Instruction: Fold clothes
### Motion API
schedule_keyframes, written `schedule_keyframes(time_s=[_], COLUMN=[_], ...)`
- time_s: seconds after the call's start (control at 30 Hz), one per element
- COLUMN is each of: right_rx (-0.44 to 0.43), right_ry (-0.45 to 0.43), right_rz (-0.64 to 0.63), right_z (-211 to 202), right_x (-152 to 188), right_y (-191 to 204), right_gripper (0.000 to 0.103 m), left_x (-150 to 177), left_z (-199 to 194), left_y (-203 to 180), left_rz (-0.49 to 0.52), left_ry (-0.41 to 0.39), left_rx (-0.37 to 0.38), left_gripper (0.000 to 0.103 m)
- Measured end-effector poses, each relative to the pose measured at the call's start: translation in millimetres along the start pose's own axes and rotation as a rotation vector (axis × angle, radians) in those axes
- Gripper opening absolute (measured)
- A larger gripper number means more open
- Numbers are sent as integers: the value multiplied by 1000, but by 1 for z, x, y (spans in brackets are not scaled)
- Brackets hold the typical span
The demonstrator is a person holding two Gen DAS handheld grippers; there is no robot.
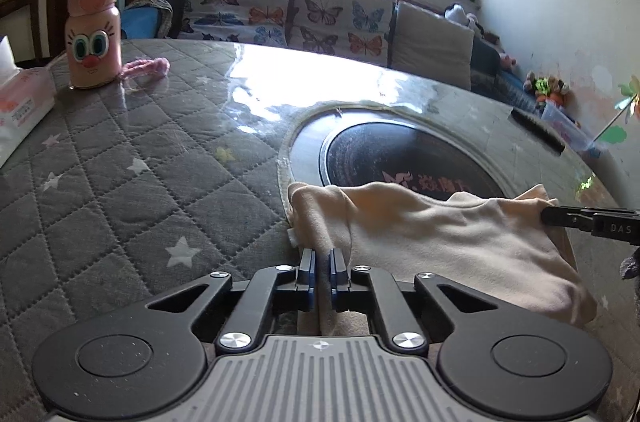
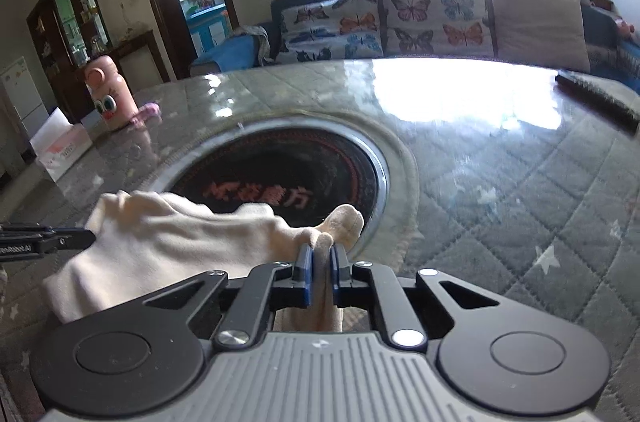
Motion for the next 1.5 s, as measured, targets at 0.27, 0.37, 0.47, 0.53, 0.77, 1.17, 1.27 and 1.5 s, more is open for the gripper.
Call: schedule_keyframes(time_s=[0.27,0.37,0.47,0.53,0.77,1.17,1.27,1.5], right_rx=[-55,-98,-141,-172,-283,-239,-229,-329], right_ry=[-19,-14,-8,-4,30,111,101,152], right_rz=[-91,-132,-173,-200,-257,-264,-273,-305], right_z=[3,18,32,45,106,185,189,204], right_x=[-25,-36,-46,-53,-68,-73,-74,-72], right_y=[41,66,91,109,168,187,188,213], right_gripper=[8,8,7,7,7,11,11,11], left_x=[-3,-5,-7,-8,-12,-5,-10,-26], left_z=[-39,-53,-68,-77,-89,-59,-59,-34], left_y=[31,56,85,105,171,226,225,195], left_rz=[-58,-95,-126,-148,-212,-255,-243,-174], left_ry=[-73,-98,-121,-140,-156,-88,-104,-99], left_rx=[-39,-80,-131,-169,-295,-407,-402,-317], left_gripper=[7,7,7,7,7,11,13,13])
Point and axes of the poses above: each gripper's, at about its wrist camera, not at the fingertips, and z roughly the way its jaws point, y to its left, x to its underside, the point moved 6 cm from there along z, roughly the way its jaws point, and after that the axes turned 14 degrees about -x, right-handed, at the moved point
